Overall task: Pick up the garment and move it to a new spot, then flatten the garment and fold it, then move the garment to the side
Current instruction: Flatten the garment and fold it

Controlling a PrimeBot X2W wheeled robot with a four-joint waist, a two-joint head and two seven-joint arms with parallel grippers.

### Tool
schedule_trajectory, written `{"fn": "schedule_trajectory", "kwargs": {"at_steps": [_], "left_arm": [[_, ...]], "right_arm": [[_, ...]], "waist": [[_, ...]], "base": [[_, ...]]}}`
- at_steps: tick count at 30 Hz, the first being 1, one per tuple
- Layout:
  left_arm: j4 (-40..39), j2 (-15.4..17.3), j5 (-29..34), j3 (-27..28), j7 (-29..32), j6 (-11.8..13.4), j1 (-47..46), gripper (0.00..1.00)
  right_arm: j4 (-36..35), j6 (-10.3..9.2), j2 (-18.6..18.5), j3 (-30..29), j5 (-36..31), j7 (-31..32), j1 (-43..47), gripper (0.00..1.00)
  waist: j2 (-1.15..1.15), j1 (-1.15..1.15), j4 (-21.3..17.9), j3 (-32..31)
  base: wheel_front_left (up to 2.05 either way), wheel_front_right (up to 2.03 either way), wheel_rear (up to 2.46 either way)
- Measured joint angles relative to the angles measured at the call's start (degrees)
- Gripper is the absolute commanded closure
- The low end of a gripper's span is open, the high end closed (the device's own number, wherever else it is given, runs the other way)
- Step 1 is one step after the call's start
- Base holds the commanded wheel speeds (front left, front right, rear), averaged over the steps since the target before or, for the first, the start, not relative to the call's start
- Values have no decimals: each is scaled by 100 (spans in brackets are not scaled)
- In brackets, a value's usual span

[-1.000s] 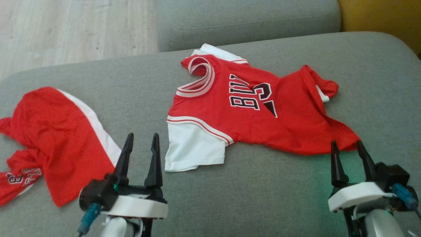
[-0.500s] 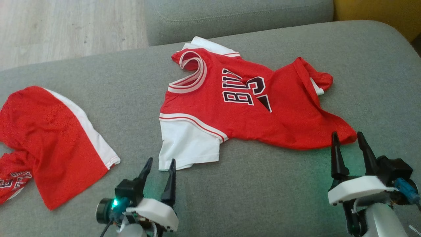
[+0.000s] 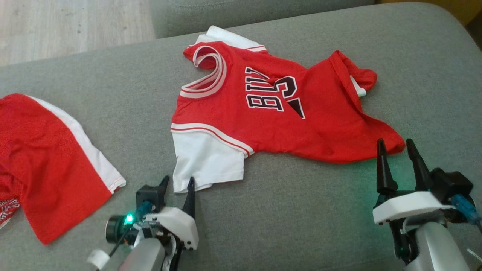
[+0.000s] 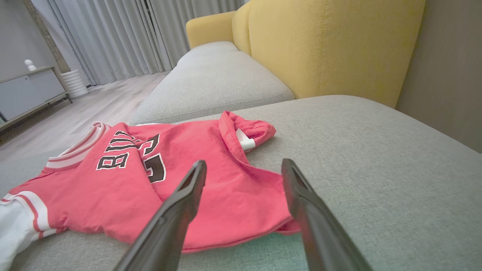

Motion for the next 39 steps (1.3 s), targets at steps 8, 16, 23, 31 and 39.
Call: {"fn": "schedule_trajectory", "kwargs": {"at_steps": [8,16,23,31,39], "left_arm": [[145,-1,-152,-4,-27,-122,-166,100],[-76,-7,-316,78,-809,-202,-147,100],[-1244,-8,-233,525,-993,-185,7,100],[-1781,-7,-24,713,-995,-202,424,100],[-1812,-8,-20,736,-995,-250,455,100]], "right_arm": [[3,0,0,-14,3,-31,-3,0],[122,0,0,-119,-14,-49,-5,0],[380,0,1,-510,-63,14,-152,0],[967,0,2,-742,-199,401,-370,0],[1335,0,2,-575,-96,519,-381,0]], "waist": [[0,0,-47,34],[0,0,24,-64],[0,0,195,-117],[0,0,300,-102],[0,0,304,-101]], "base": [[0,0,0],[0,0,0],[0,0,0],[0,0,0],[0,0,0]]}}
